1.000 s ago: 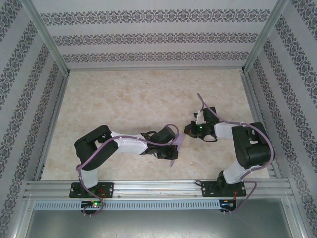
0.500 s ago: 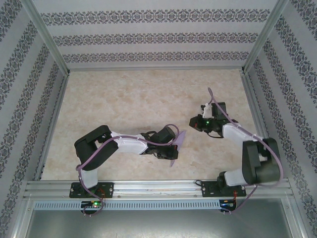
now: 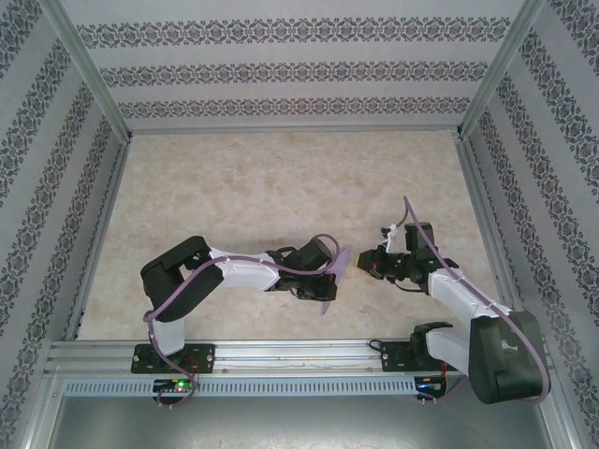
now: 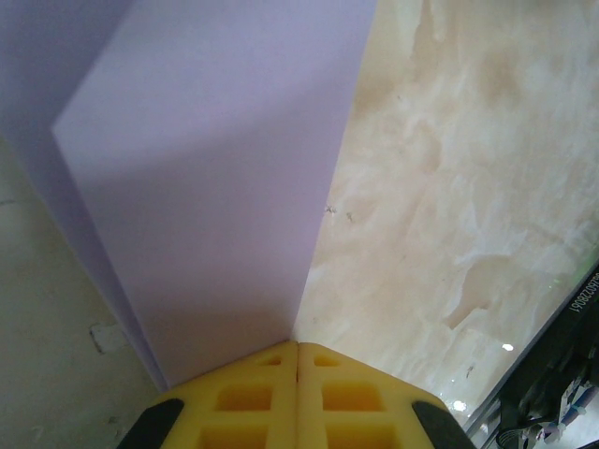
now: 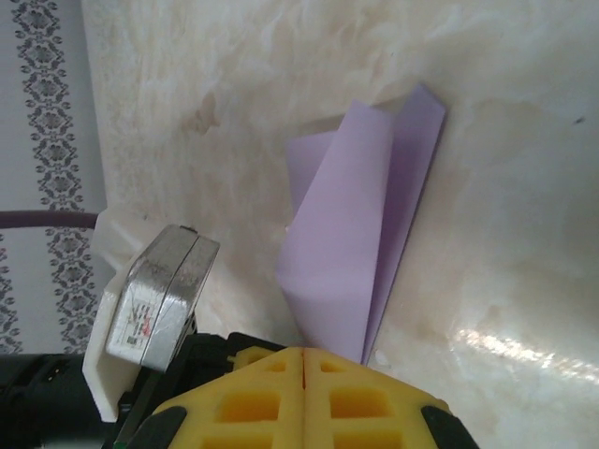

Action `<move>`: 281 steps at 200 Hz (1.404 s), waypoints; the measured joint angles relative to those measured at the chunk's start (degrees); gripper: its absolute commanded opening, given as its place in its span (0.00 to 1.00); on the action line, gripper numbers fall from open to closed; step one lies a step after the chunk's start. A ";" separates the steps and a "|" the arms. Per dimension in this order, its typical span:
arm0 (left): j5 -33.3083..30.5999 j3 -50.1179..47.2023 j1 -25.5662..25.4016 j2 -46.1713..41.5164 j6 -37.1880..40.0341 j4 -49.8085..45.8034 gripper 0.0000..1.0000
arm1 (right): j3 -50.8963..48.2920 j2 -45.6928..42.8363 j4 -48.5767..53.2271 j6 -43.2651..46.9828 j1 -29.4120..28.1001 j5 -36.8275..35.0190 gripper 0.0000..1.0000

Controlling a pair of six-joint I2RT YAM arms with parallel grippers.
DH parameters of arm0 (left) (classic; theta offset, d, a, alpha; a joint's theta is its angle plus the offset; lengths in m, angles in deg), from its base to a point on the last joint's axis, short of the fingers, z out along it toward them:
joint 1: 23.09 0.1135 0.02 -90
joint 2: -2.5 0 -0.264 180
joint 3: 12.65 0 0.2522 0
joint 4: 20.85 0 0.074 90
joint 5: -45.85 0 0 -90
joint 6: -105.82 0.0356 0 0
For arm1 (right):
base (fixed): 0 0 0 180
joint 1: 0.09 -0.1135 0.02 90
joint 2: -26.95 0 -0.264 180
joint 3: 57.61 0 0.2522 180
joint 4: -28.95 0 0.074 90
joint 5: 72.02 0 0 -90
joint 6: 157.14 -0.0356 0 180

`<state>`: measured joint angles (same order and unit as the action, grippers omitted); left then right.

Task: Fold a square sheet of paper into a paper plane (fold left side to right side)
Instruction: Perform the fifth fold on the wing at the bottom-center of the table.

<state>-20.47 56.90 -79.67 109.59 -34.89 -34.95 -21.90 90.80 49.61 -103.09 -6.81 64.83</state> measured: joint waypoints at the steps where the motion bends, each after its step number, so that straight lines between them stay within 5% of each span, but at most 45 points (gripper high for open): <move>1: 0.00 0.00 0.00 0.00 0.00 0.00 0.02 | -0.02 0.00 0.00 -0.02 -0.02 0.04 0.00; 122: 0.02 0.50 0.00 0.22 0.85 -0.63 0.02 | -1.25 6.99 -11.85 -7.67 -9.60 -0.92 0.00; 281: 0.02 0.87 -0.02 0.33 0.87 -1.16 0.01 | 3.15 20.48 -16.90 -8.31 -13.66 -6.03 0.00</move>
<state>-20.45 57.77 -79.69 109.92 -34.02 -36.11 -18.75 111.28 32.71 -111.39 -20.47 58.80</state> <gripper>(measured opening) 0.044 0.043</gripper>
